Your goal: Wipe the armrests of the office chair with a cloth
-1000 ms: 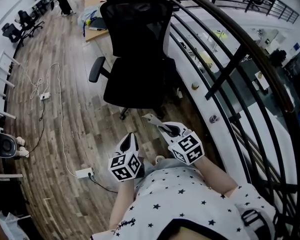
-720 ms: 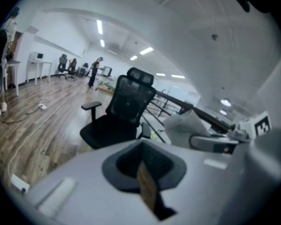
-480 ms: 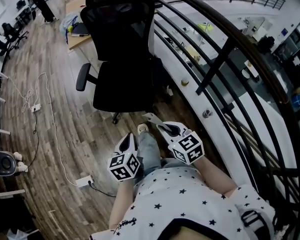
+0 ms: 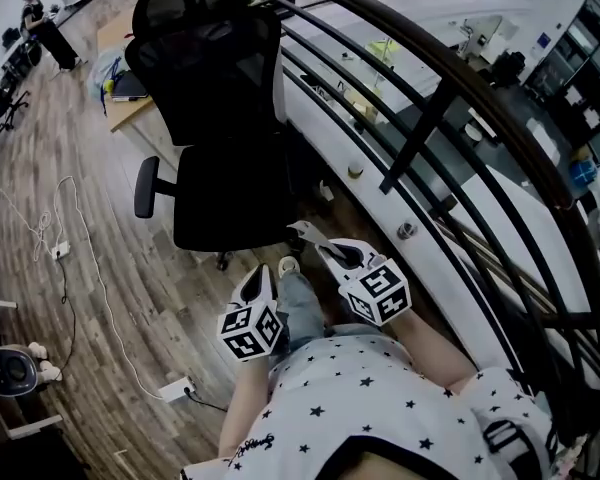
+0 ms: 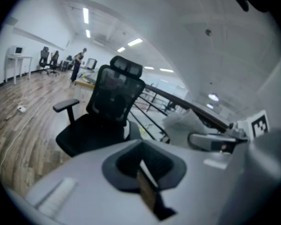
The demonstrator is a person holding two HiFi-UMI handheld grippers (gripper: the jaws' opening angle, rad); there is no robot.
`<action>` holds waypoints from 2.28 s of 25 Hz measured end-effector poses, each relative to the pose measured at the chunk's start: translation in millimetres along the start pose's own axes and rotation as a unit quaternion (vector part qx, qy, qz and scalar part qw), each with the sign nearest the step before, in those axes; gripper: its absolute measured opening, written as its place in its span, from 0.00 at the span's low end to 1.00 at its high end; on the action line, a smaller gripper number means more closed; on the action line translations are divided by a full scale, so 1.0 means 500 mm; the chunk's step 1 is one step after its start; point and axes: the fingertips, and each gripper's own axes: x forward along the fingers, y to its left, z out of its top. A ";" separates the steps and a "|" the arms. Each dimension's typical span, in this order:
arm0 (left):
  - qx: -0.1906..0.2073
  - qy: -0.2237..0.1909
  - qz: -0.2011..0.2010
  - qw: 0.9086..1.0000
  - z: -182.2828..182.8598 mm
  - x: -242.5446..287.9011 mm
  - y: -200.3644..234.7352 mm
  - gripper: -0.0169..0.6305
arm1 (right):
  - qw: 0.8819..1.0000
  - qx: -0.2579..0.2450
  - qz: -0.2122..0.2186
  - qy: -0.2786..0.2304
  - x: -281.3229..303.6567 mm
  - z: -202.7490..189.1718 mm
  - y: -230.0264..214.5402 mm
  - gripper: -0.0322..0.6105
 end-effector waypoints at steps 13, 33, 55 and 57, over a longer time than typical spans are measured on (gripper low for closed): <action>0.015 0.029 -0.035 0.999 0.148 0.181 0.059 0.04 | 0.999 0.008 -0.044 0.013 0.163 0.110 -0.133 0.09; 0.031 0.089 -0.080 0.992 0.247 0.415 0.127 0.04 | 0.993 0.002 -0.111 0.040 0.356 0.190 -0.350 0.09; -0.001 0.144 -0.049 0.988 0.185 0.564 0.171 0.04 | 0.984 -0.051 -0.093 0.146 0.569 0.085 -0.576 0.09; -0.005 0.146 -0.044 0.988 0.185 0.582 0.178 0.04 | 0.981 -0.057 -0.088 0.163 0.589 0.070 -0.592 0.09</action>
